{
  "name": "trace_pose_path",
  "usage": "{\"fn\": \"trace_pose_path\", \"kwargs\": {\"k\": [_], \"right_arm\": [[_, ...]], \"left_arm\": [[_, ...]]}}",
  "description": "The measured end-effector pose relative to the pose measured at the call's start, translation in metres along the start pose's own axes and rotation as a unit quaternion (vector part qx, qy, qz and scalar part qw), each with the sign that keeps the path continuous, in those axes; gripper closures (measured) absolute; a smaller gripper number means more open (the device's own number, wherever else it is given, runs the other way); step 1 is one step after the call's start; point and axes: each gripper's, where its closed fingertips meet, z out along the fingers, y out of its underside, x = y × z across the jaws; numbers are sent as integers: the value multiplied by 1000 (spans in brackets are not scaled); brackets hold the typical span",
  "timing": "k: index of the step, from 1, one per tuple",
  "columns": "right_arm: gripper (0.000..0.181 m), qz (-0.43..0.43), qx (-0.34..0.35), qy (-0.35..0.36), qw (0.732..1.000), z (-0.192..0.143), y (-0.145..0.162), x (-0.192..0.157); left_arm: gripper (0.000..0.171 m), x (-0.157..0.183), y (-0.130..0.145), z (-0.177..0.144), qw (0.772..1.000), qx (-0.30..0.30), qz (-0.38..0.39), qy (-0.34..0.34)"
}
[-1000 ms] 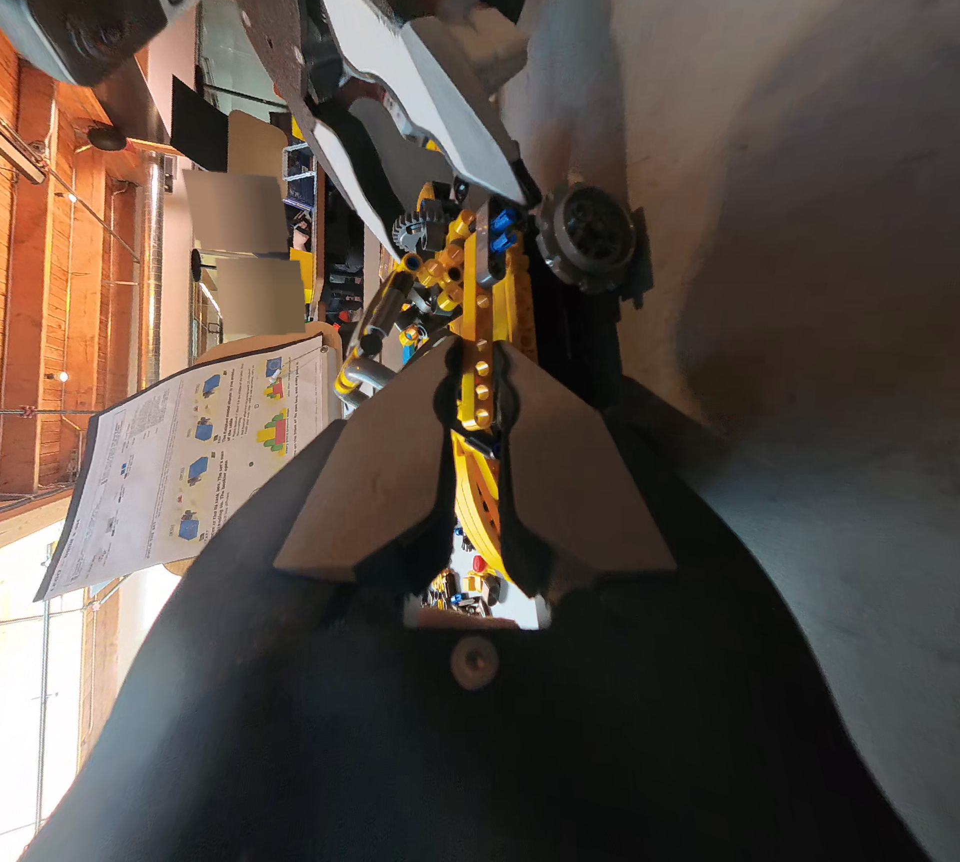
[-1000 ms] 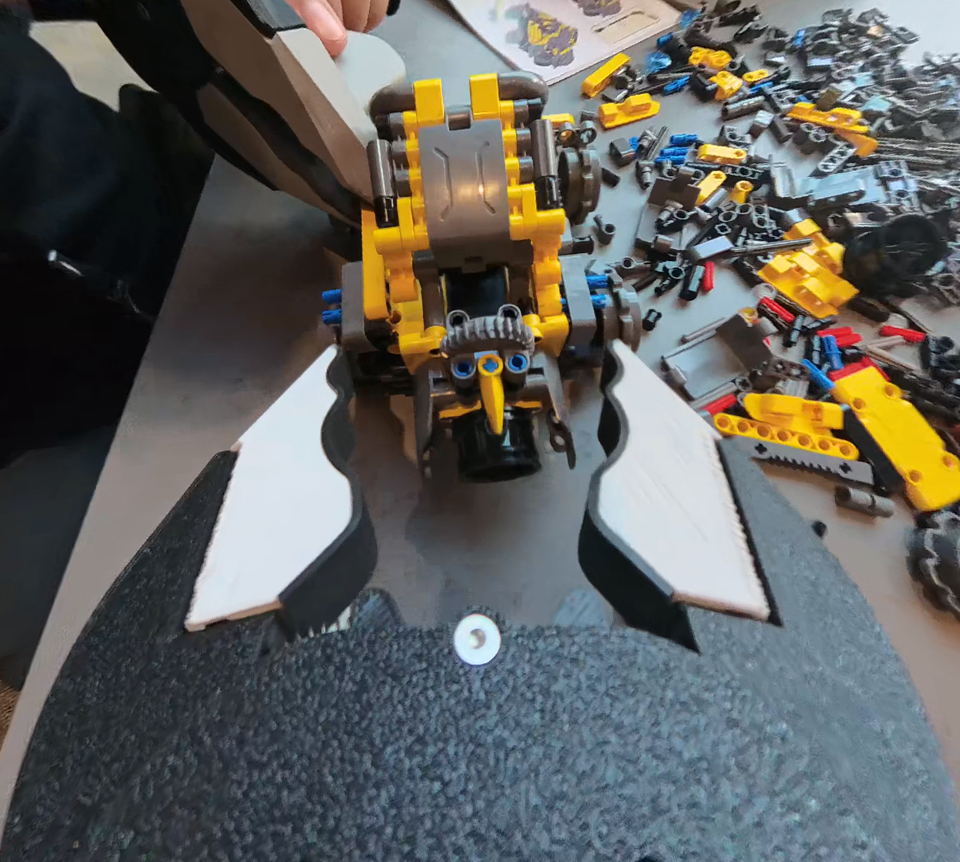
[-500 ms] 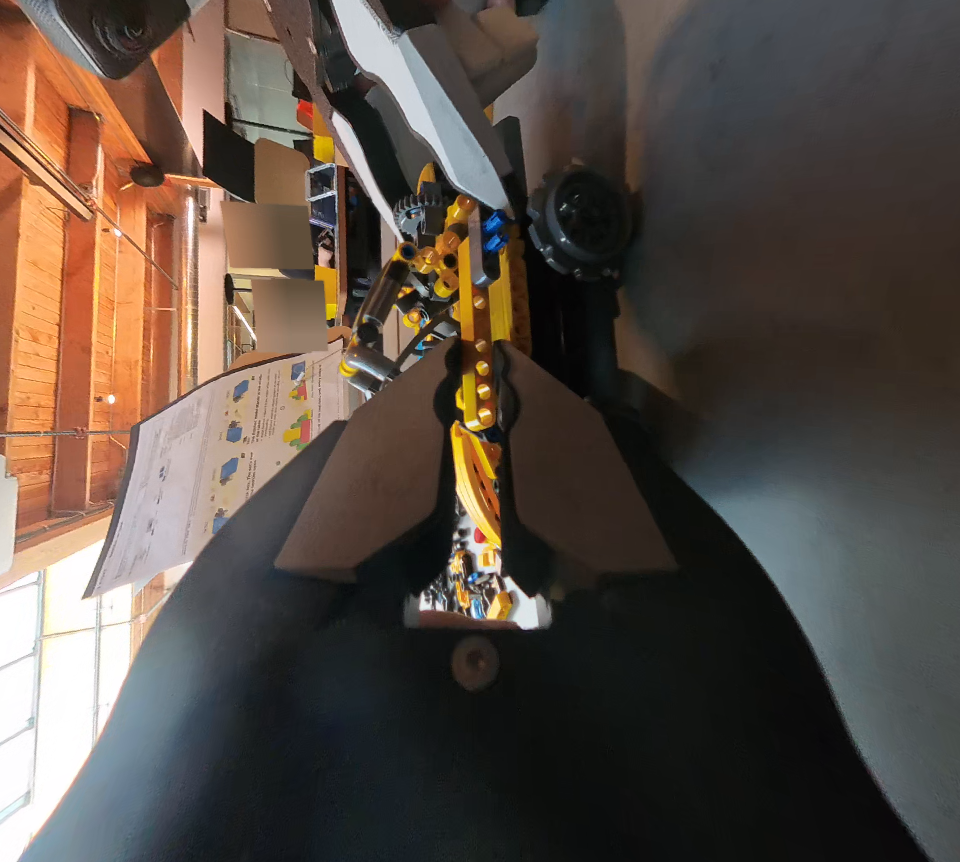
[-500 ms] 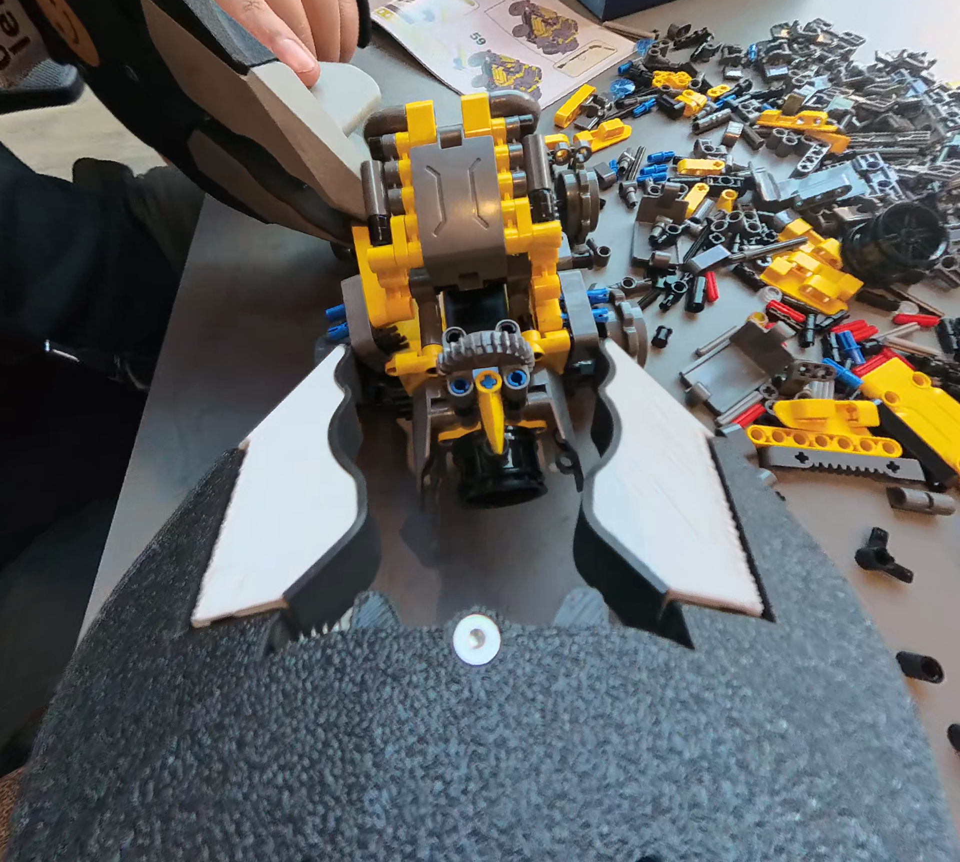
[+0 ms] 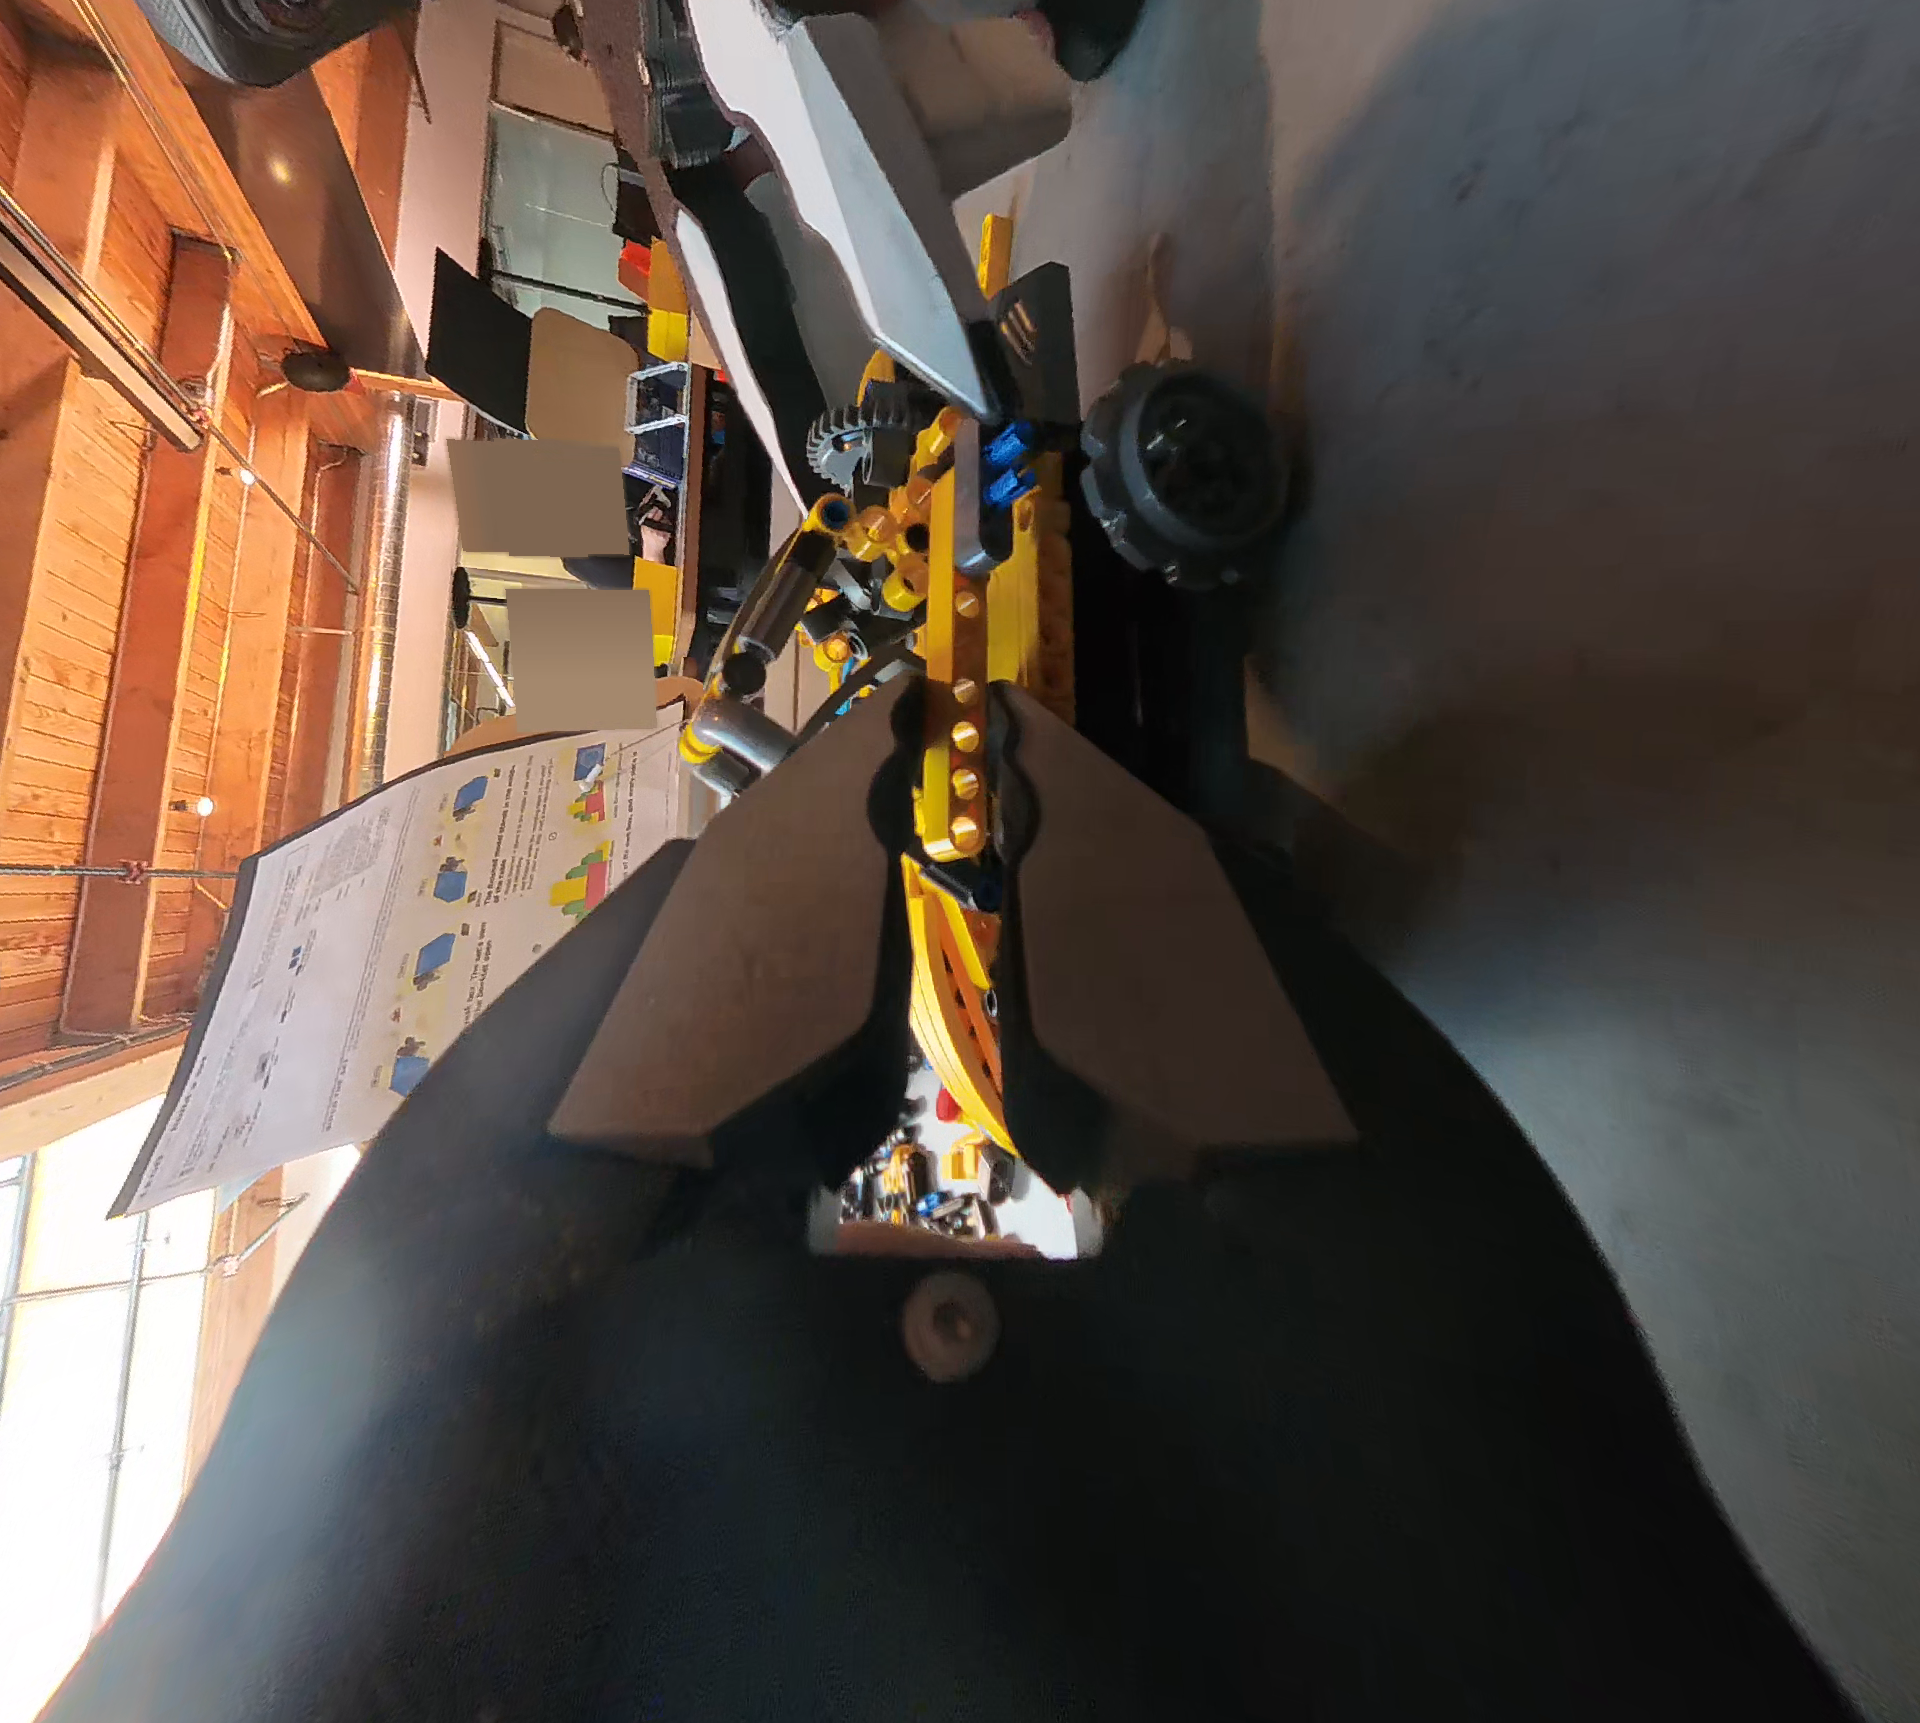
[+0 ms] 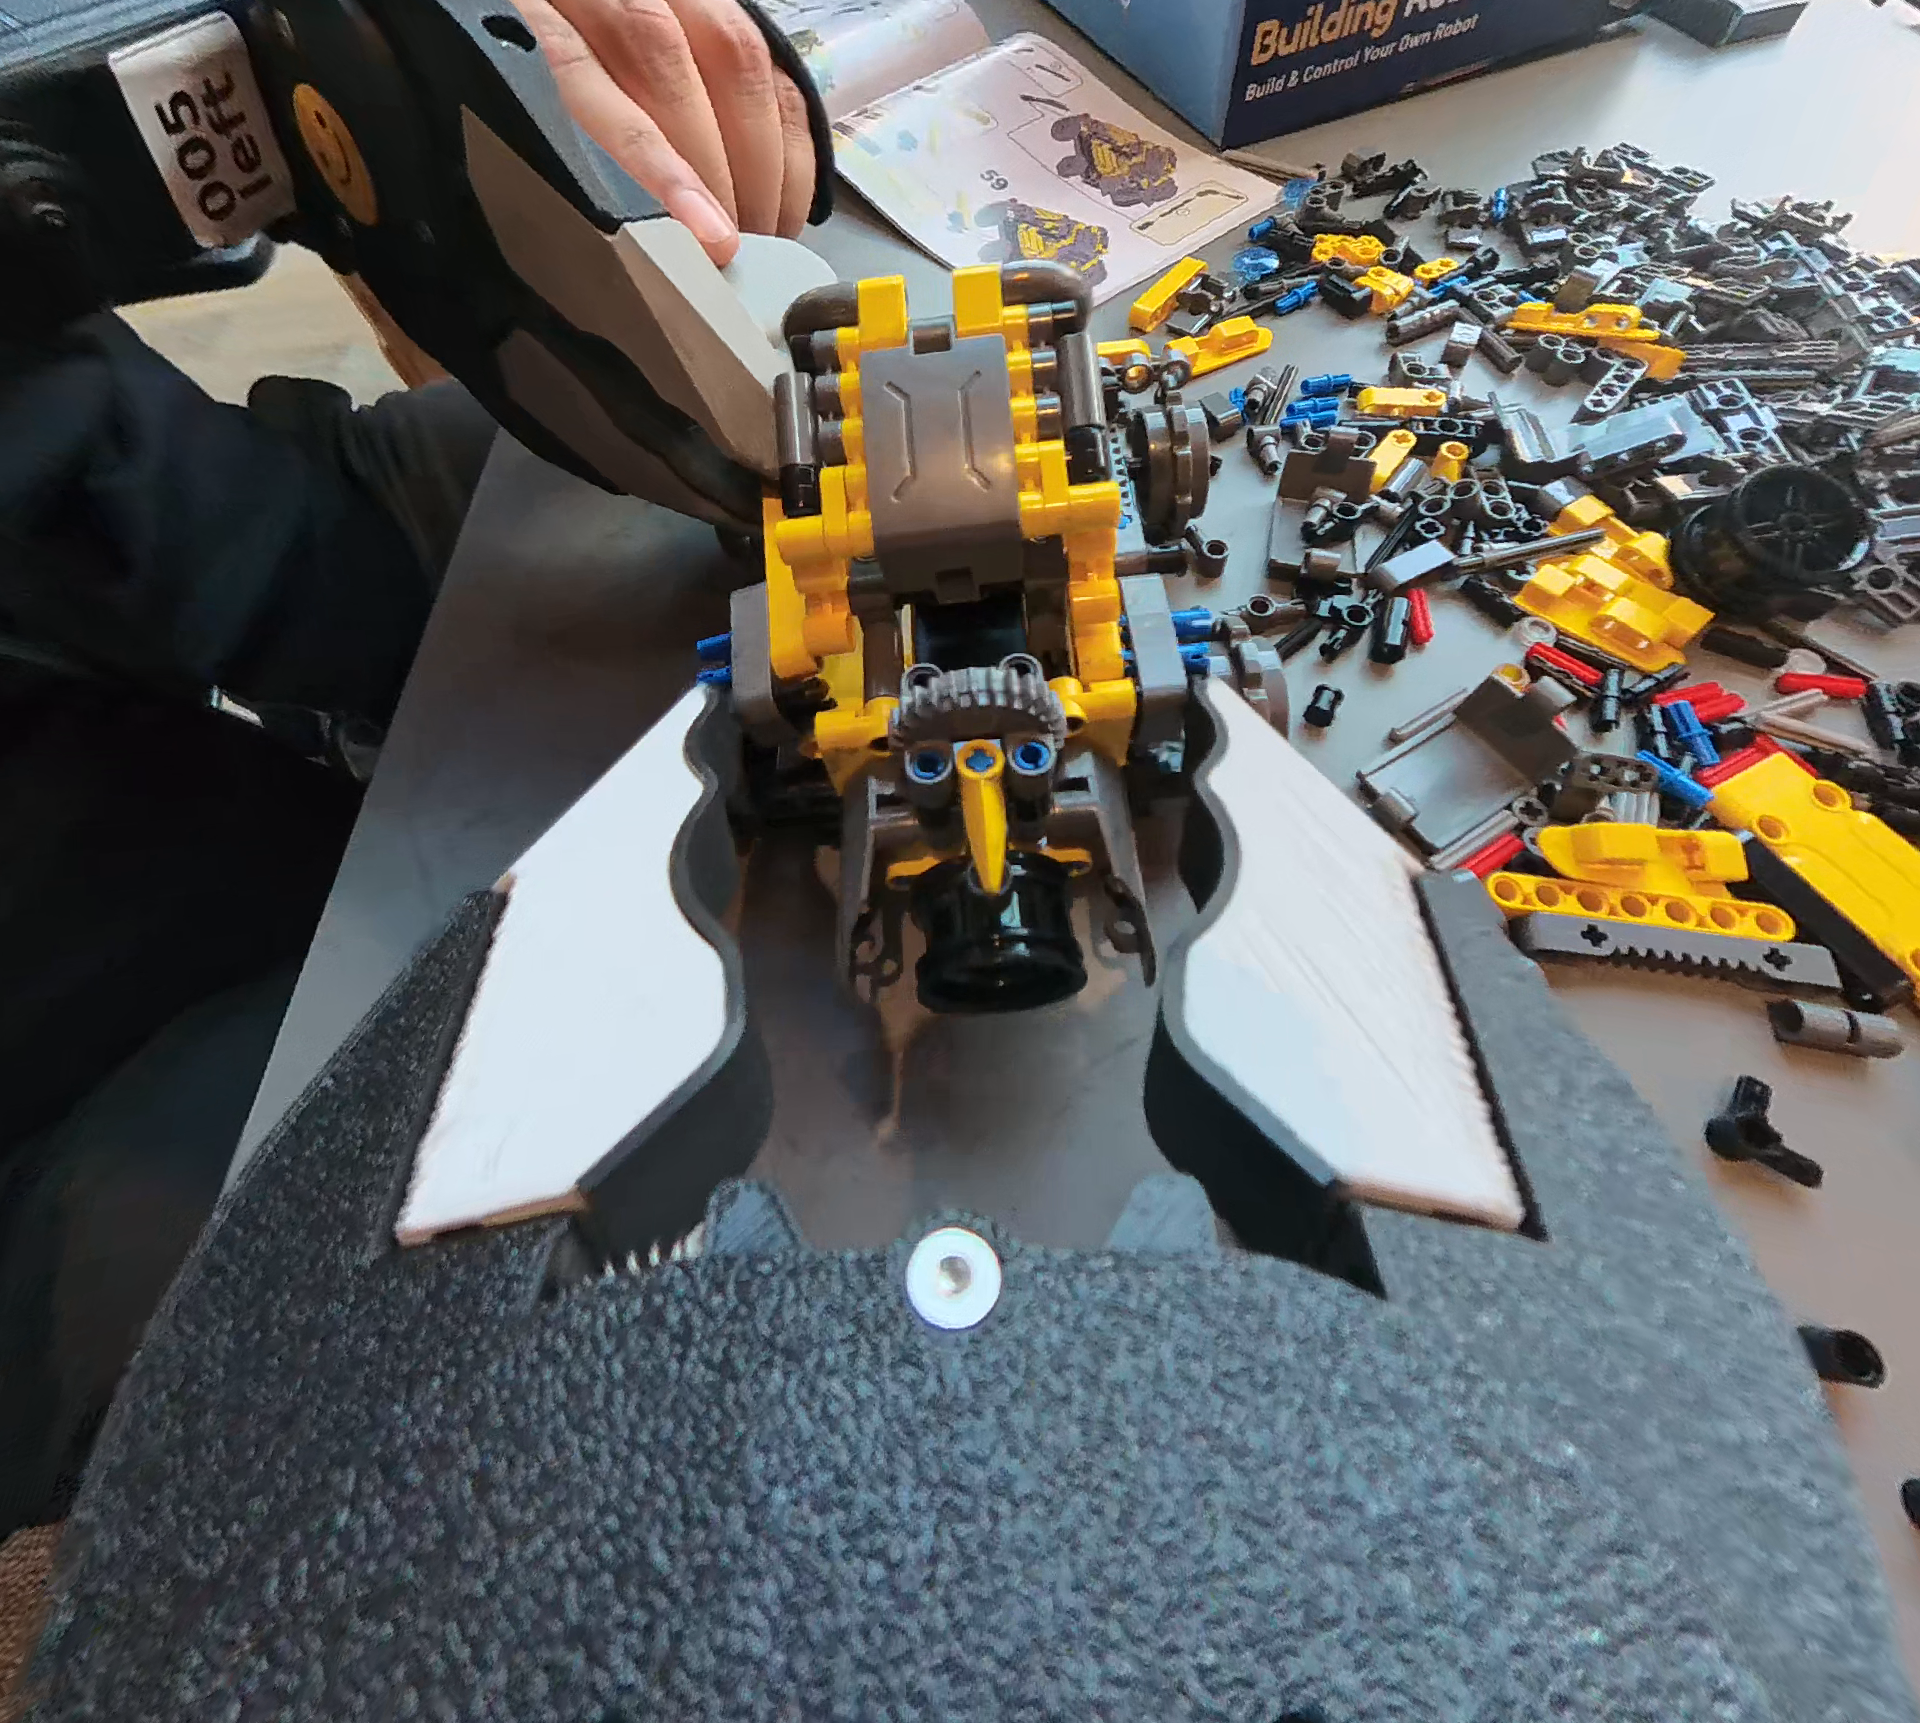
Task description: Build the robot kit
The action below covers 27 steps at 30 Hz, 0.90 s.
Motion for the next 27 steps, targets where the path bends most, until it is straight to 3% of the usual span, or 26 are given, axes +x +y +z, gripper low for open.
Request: {"fn": "trace_pose_path", "kwargs": {"k": [8, 20, 27], "right_arm": [[96, -9, -4, 1, 1000, 0, 2, 0], [90, -12, 1, -3, 1000, 1, 0, -4], [87, -17, -3, 3, 1000, 4, 0, -4]], "left_arm": [[166, 0, -1, 0, 999, -39, 12, 7], [165, 0, 0, 1, 999, -22, -42, 14], [164, -1, 4, 0, 997, -71, -38, 9]]}}
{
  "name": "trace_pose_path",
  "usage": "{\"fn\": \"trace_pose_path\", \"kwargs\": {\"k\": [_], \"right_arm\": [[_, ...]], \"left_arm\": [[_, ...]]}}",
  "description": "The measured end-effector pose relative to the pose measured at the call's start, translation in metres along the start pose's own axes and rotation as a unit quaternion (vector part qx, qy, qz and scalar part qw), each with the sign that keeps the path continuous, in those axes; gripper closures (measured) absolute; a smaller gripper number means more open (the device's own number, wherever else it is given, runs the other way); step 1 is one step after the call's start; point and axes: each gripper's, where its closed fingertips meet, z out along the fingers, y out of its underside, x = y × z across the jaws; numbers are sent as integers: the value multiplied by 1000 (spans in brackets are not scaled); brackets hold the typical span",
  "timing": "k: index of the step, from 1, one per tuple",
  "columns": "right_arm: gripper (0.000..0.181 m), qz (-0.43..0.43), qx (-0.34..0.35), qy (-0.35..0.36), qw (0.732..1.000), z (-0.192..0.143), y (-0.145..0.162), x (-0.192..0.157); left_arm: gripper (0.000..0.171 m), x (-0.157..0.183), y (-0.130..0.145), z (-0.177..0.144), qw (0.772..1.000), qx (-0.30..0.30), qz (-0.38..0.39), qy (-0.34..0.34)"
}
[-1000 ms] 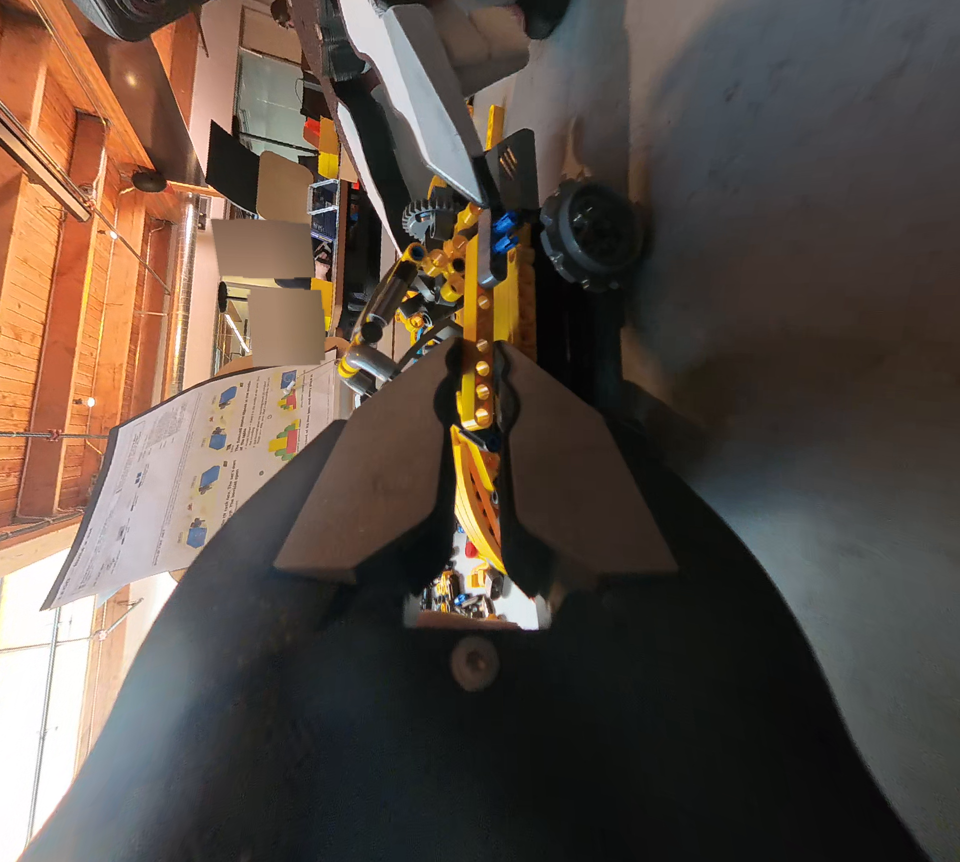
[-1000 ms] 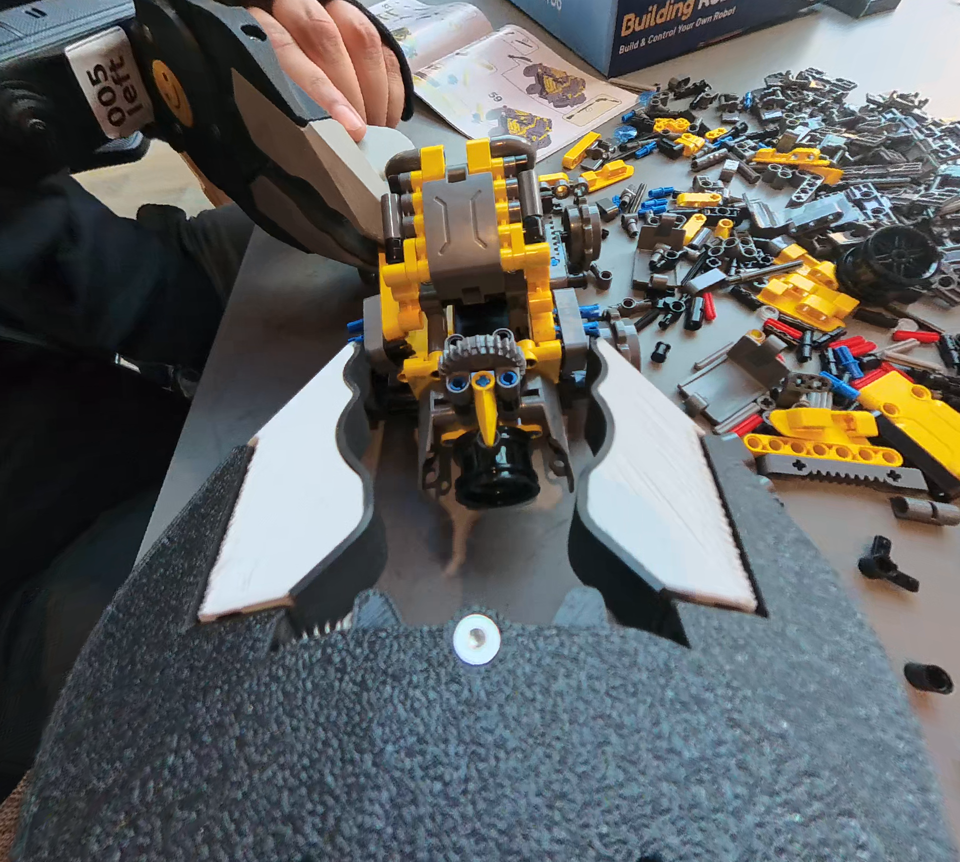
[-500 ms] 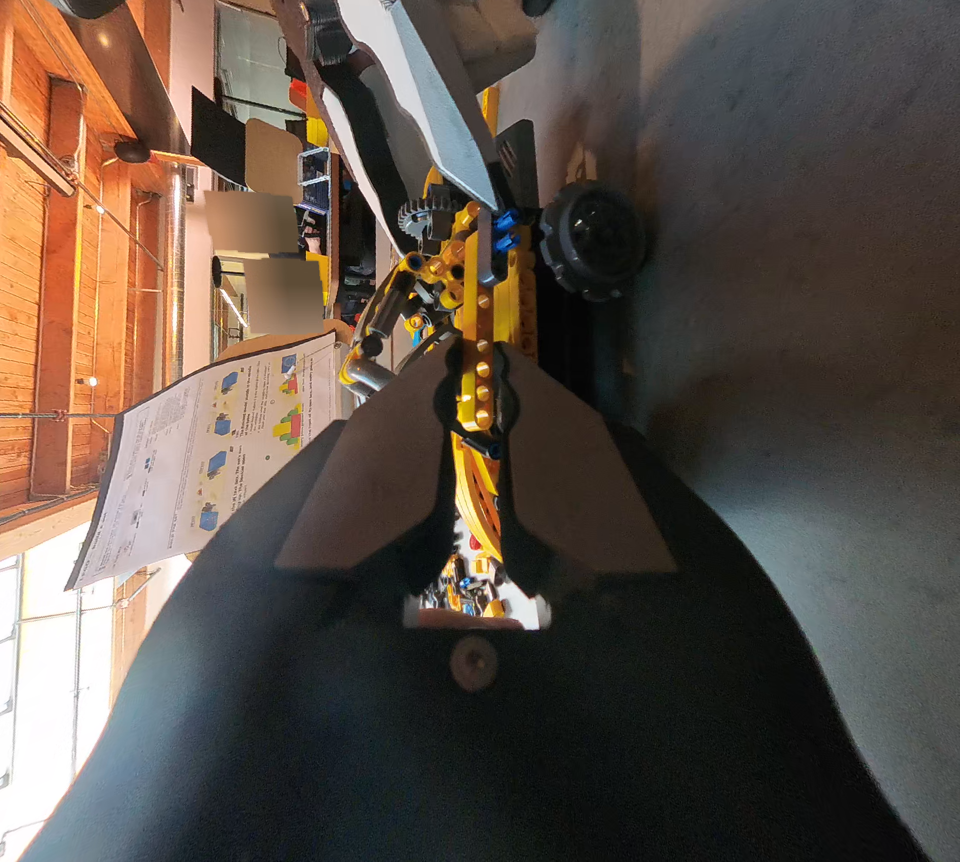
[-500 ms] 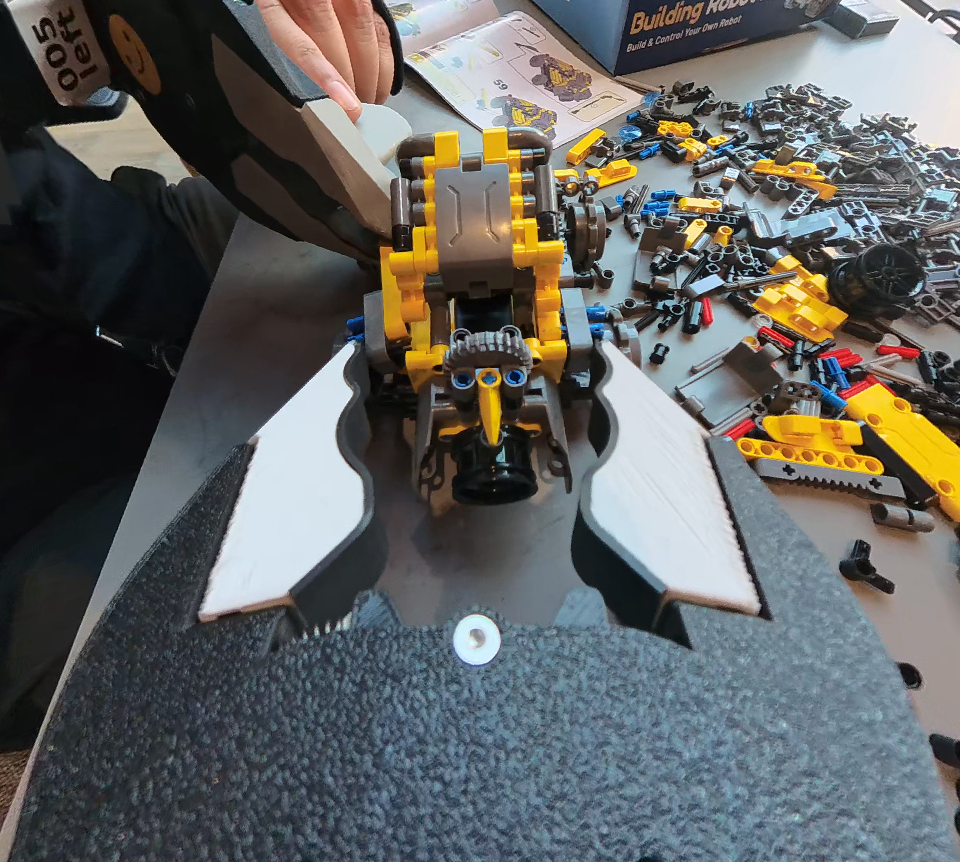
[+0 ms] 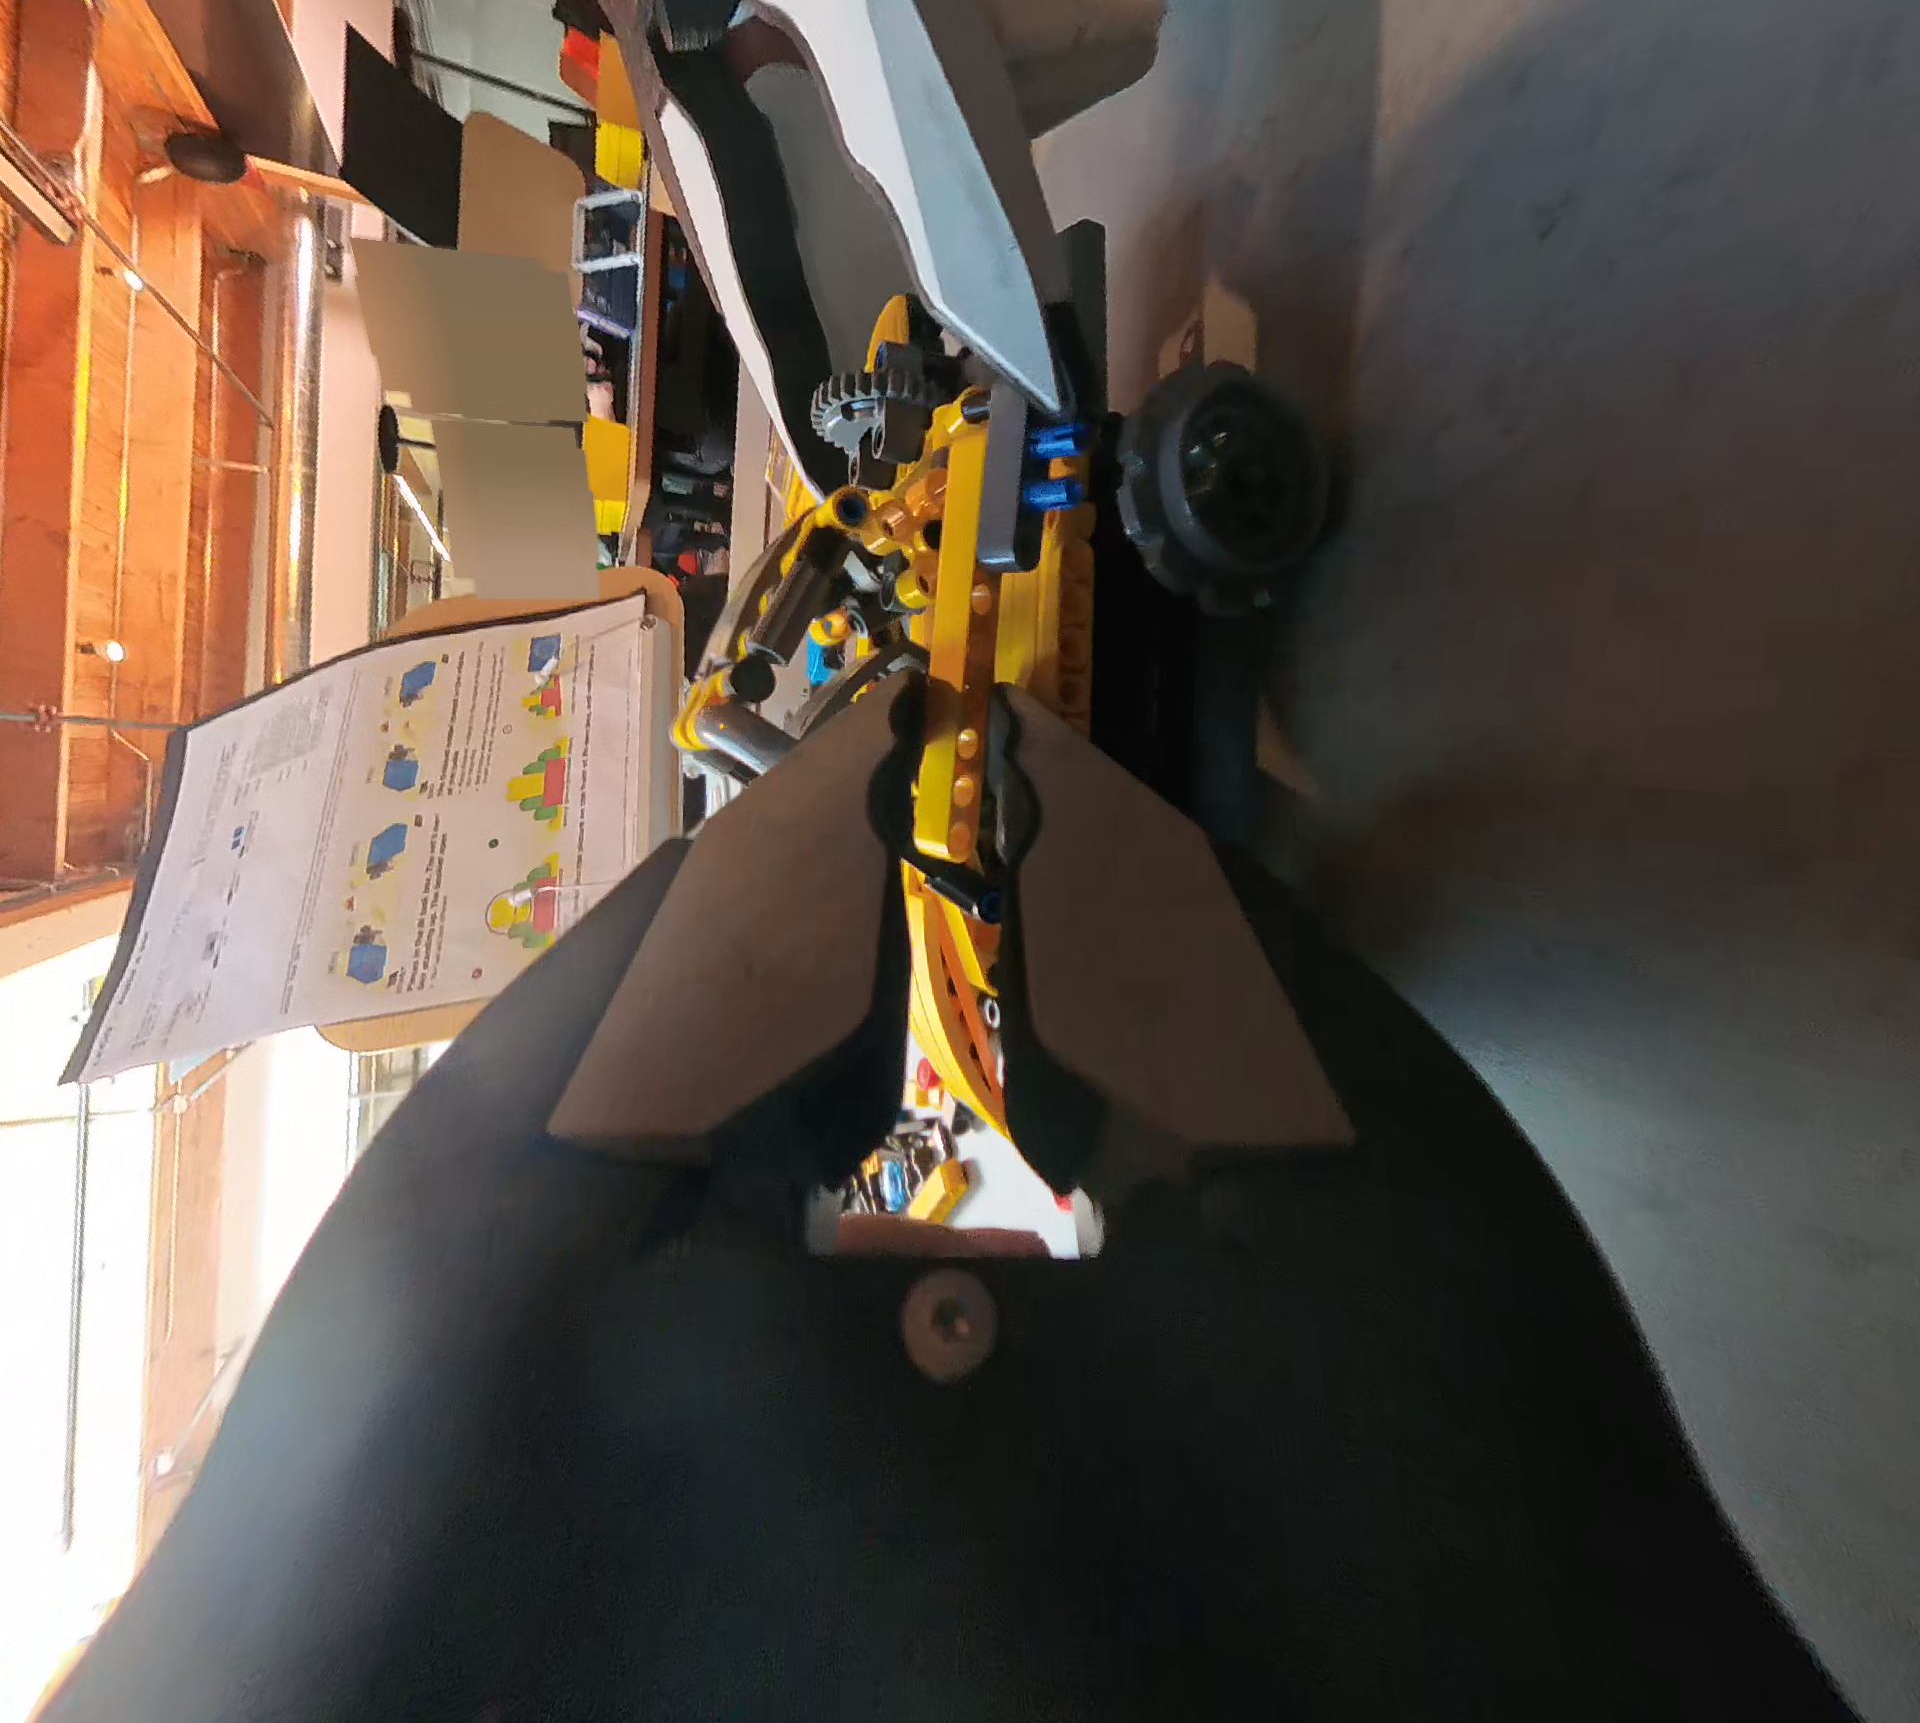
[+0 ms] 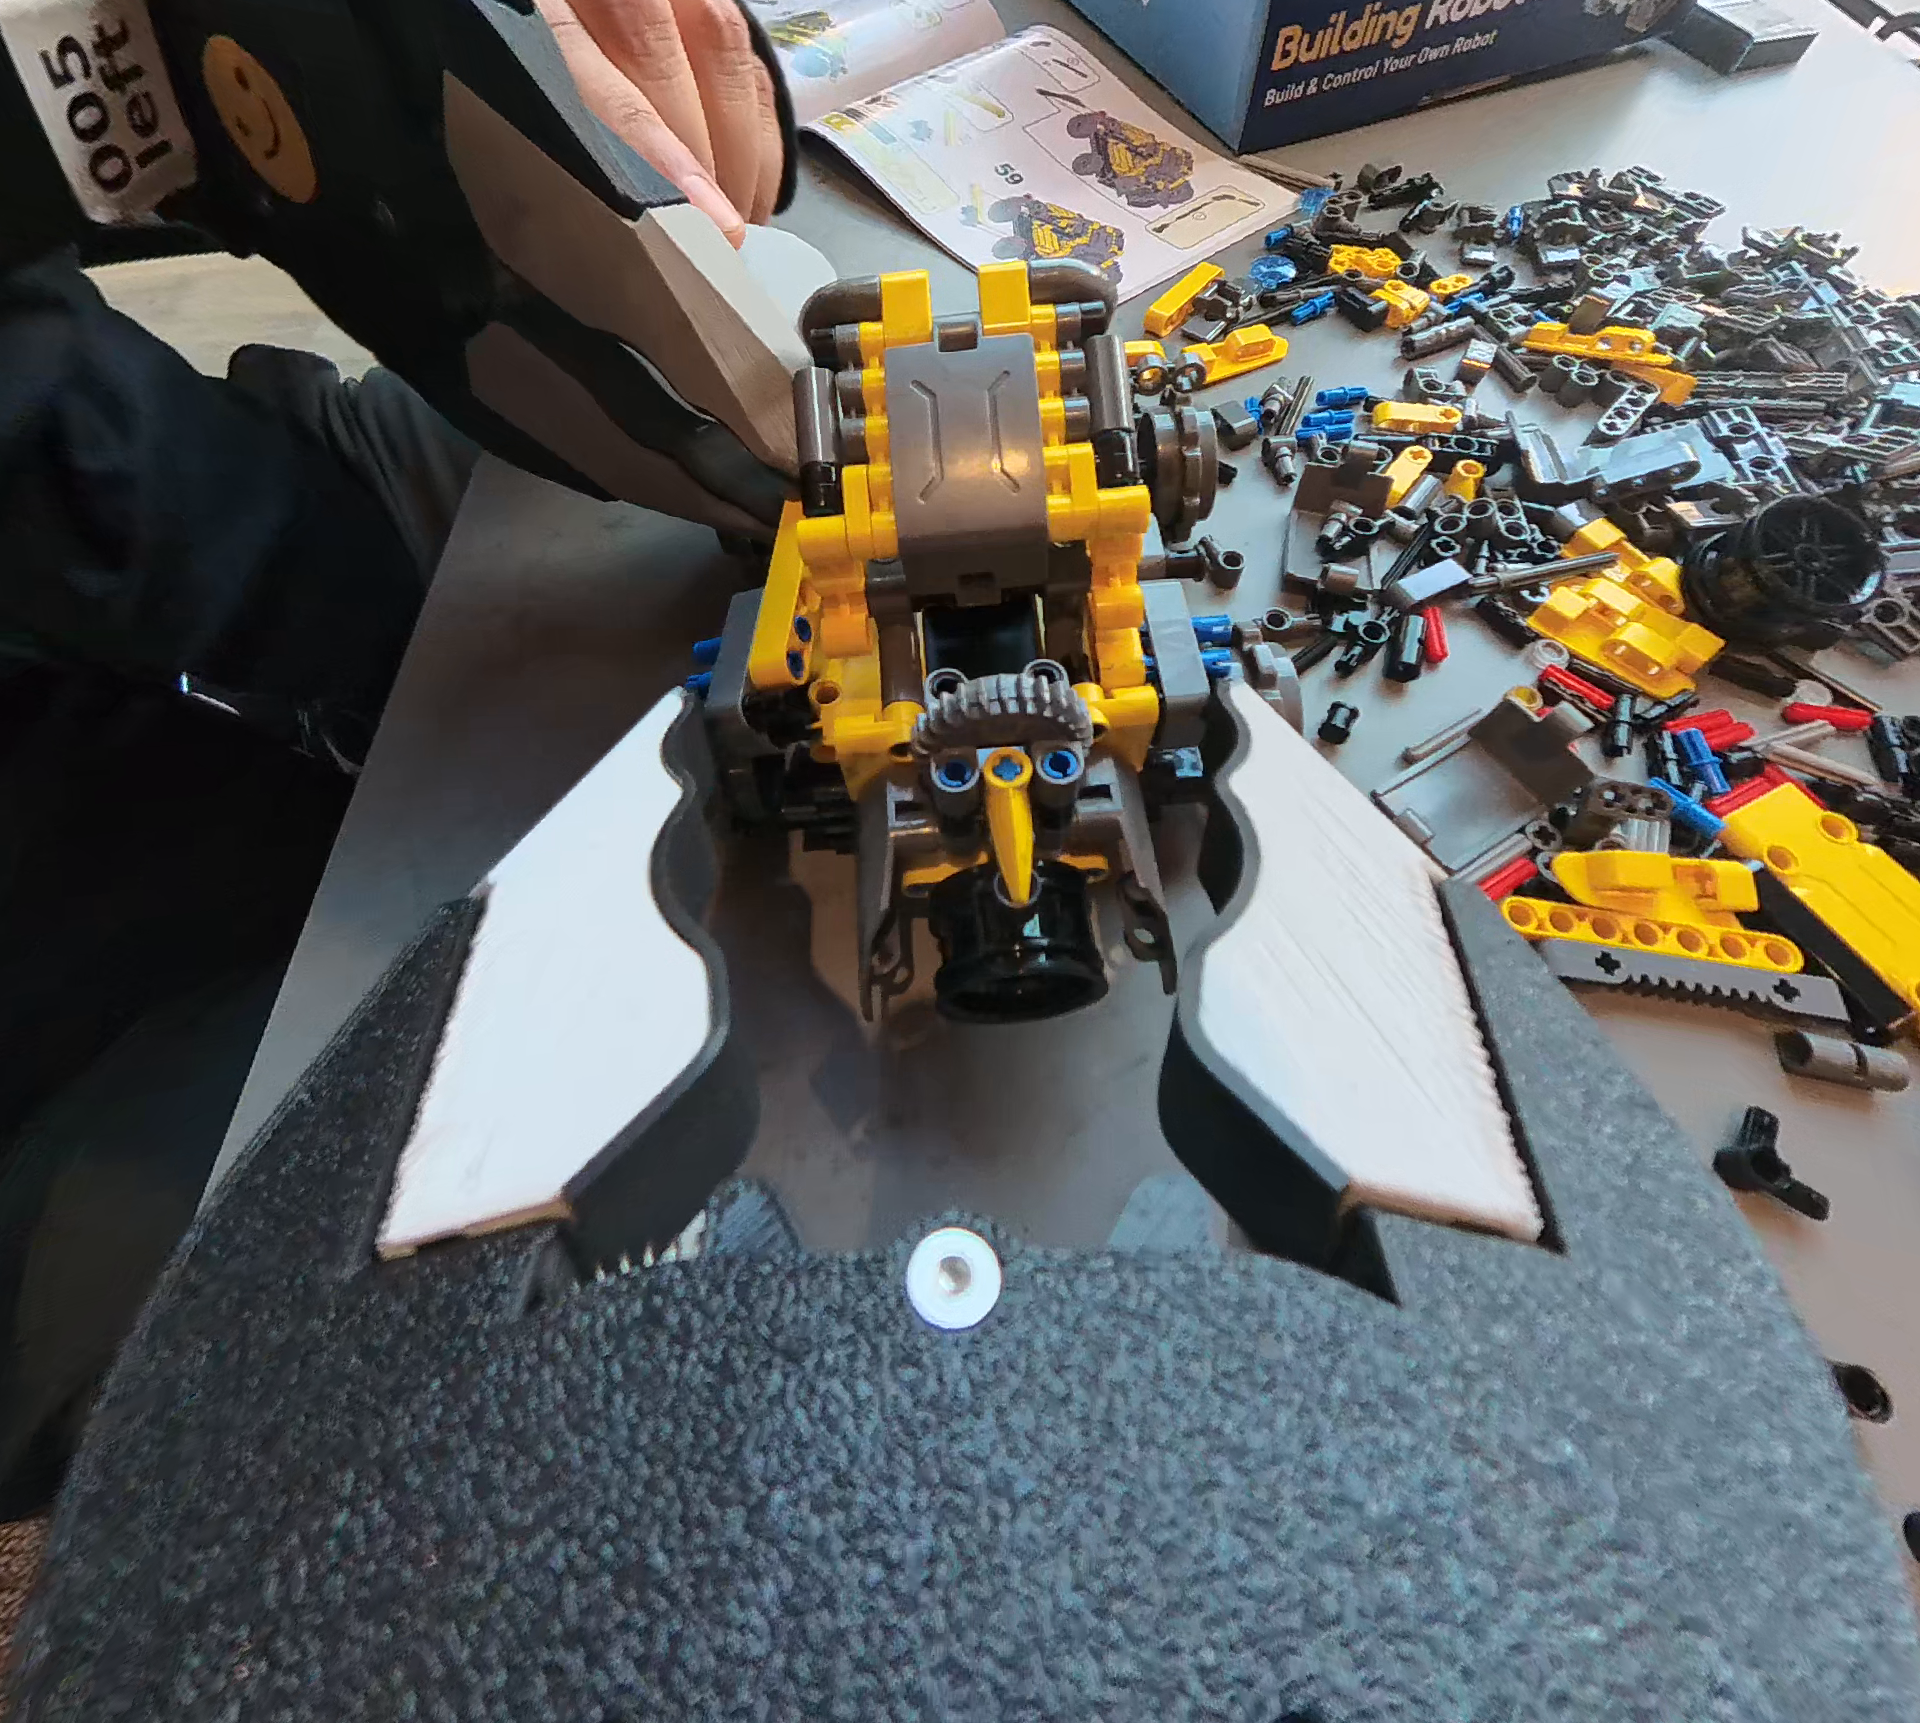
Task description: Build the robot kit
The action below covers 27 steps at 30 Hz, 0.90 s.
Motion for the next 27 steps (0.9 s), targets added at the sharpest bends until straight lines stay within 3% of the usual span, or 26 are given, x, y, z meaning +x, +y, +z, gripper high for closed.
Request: {"fn": "trace_pose_path", "kwargs": {"k": [9, 16, 23, 25, 27], "right_arm": [[89, -1, -5, -1, 1000, -1, 2, 1], [87, -2, -13, -3, 1000, 0, 4, 0], [81, -19, -19, -12, 1000, -2, 7, -4], [84, -55, -27, 19, 998, -7, 6, 0], [103, -108, -19, 44, 993, -18, -2, -2]], "left_arm": [[163, 1, -2, 1, 999, -10, -38, 25], [164, 3, -6, 1, 1000, 9, -2, 24], [164, 7, -6, 1, 994, -23, -35, 103], [164, 7, -5, 1, 990, -45, -51, 124], [165, 8, -4, -1, 987, -61, -58, 134]]}}
